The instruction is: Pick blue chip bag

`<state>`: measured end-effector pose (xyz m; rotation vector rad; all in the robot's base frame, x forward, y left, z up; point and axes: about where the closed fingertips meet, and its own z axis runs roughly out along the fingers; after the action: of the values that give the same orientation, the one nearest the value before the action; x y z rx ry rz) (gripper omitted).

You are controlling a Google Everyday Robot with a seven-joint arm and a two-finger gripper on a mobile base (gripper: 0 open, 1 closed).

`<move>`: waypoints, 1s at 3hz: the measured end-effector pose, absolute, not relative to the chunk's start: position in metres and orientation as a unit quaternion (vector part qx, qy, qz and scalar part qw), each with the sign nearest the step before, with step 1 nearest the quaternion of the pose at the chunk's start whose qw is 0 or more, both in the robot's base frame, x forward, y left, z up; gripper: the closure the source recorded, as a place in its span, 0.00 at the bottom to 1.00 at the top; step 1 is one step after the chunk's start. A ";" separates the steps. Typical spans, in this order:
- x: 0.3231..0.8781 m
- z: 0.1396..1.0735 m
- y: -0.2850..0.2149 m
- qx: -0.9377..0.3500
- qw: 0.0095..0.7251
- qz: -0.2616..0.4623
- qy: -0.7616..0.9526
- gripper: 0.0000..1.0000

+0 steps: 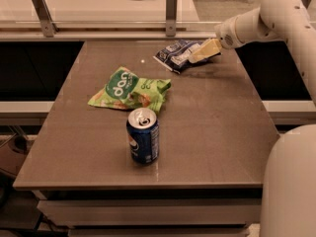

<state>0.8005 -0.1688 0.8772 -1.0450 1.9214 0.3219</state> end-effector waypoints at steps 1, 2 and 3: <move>0.815 0.864 -0.171 -0.404 0.458 0.138 0.780 0.00; 0.825 0.857 -0.165 -0.398 0.465 0.150 0.776 0.00; 0.831 0.853 -0.154 -0.404 0.472 0.163 0.766 0.18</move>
Offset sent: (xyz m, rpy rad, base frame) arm 0.0374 0.0020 -0.0214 0.1046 -0.0144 -0.0301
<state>0.8313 -0.1539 0.8532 -0.9888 1.8767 0.3999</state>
